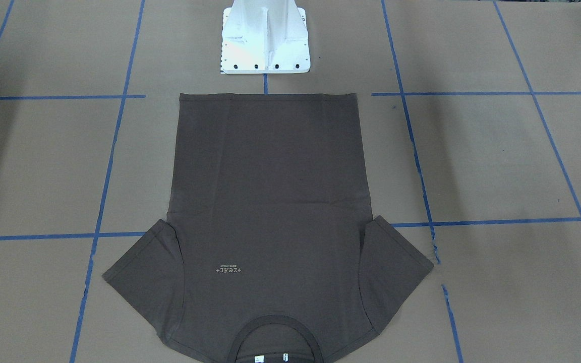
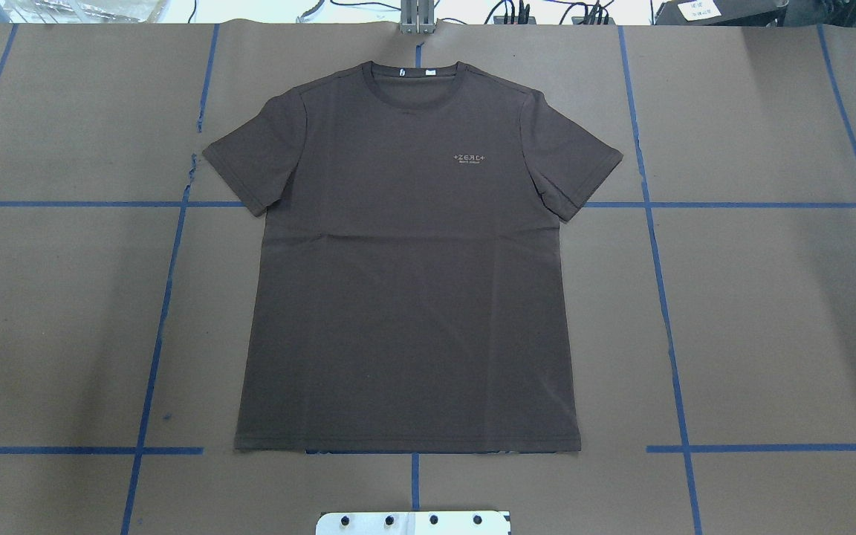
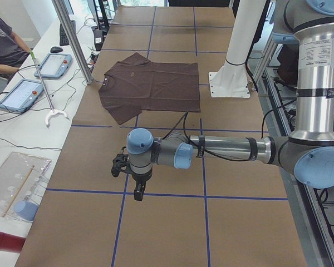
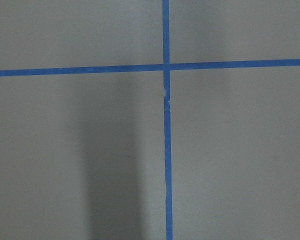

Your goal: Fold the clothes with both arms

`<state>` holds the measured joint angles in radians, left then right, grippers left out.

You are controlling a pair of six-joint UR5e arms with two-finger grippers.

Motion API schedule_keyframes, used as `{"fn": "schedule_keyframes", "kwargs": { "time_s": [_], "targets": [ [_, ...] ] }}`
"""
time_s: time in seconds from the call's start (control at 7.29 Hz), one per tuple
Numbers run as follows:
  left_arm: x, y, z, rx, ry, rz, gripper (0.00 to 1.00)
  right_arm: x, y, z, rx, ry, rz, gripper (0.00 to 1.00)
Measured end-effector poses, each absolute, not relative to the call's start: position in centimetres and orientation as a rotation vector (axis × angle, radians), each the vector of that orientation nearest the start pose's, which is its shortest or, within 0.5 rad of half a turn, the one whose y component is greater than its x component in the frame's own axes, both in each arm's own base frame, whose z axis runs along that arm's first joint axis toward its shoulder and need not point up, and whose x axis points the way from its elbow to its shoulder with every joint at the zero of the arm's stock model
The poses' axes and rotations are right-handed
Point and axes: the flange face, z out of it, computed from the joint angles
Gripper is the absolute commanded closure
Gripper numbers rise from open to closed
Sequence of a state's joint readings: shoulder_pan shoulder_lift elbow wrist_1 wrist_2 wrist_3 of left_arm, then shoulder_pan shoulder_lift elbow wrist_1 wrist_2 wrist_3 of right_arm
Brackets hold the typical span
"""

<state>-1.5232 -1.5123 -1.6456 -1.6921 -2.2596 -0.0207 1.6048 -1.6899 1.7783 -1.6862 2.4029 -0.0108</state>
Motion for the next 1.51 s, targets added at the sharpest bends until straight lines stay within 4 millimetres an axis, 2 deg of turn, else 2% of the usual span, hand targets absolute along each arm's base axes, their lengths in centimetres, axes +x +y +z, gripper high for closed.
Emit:
{"fn": "schedule_keyframes", "kwargs": {
  "time_s": [0.27, 0.41, 0.55, 0.82, 0.96, 1.23, 1.51],
  "targets": [
    [-4.7, -48.0, 64.0, 0.115, 0.692, 0.076, 0.0, 7.3, -43.9, 61.6, -0.001, -0.833, 0.028, 0.0],
    [-4.7, -48.2, 63.5, 0.128, 0.692, 0.08, 0.0, 6.6, -45.1, 60.7, 0.013, -0.834, 0.002, 0.0],
    [-4.7, -48.6, 61.8, 0.159, 0.692, 0.09, 0.0, 4.6, -47.5, 58.5, 0.043, -0.836, -0.059, 0.0],
    [-4.2, -50.7, 56.3, 0.261, 0.694, 0.132, 0.0, -1.3, -54.6, 51.9, 0.131, -0.846, -0.183, 0.0],
    [-3.0, -52.0, 54.0, 0.299, 0.698, 0.167, 0.0, -5.0, -57.6, 49.3, 0.156, -0.861, -0.219, 0.0],
    [0.1, -53.3, 51.5, 0.325, 0.712, 0.224, 0.0, -13.2, -60.9, 46.2, 0.169, -0.907, -0.229, 0.0],
    [1.4, -54.4, 50.3, 0.33, 0.739, 0.22, 0.0, -20.7, -64.3, 44.6, 0.151, -0.959, -0.128, 0.01]
  ]
}}
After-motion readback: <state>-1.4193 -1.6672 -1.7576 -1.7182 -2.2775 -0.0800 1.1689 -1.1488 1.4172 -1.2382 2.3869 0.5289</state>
